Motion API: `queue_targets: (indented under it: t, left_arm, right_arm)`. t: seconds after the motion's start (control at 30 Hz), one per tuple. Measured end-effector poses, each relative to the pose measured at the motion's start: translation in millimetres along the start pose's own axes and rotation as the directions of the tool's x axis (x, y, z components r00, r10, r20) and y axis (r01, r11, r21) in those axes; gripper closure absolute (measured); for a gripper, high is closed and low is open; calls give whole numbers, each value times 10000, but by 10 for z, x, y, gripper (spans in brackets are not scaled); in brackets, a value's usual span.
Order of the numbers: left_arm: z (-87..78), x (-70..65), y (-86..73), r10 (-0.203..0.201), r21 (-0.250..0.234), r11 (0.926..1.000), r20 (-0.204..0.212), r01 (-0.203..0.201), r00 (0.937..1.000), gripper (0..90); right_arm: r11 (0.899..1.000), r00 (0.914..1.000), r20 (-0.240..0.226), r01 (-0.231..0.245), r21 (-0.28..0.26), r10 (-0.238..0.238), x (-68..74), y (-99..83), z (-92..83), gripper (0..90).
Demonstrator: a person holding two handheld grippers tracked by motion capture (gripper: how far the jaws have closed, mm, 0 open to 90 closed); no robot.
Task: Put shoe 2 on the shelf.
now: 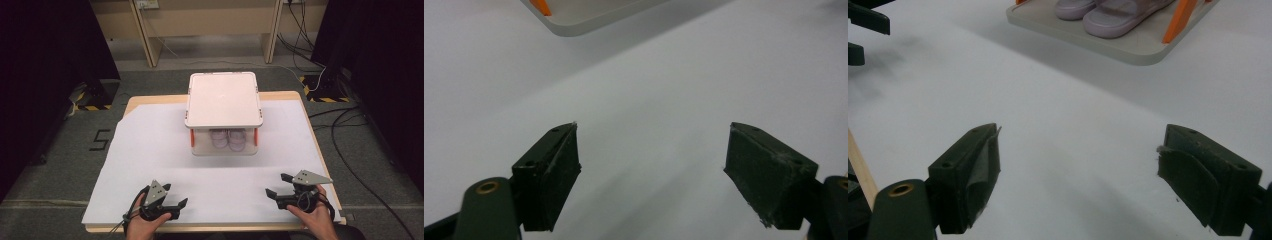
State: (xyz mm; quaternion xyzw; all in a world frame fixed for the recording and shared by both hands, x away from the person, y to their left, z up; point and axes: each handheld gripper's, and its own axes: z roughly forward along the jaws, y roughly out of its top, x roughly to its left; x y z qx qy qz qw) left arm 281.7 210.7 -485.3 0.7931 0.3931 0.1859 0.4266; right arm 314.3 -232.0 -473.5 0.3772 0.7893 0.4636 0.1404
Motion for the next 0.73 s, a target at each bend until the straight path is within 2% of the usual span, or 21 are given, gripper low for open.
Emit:
queue_targets:
  t: [0.73]
  left_arm:
    - [5, 4, 4, 5, 1, 10000, 38, -5, 10000, 211]
  right_arm:
    - [9992, 9997, -12, 246, 324, -246, 26, -17, 50, 172]
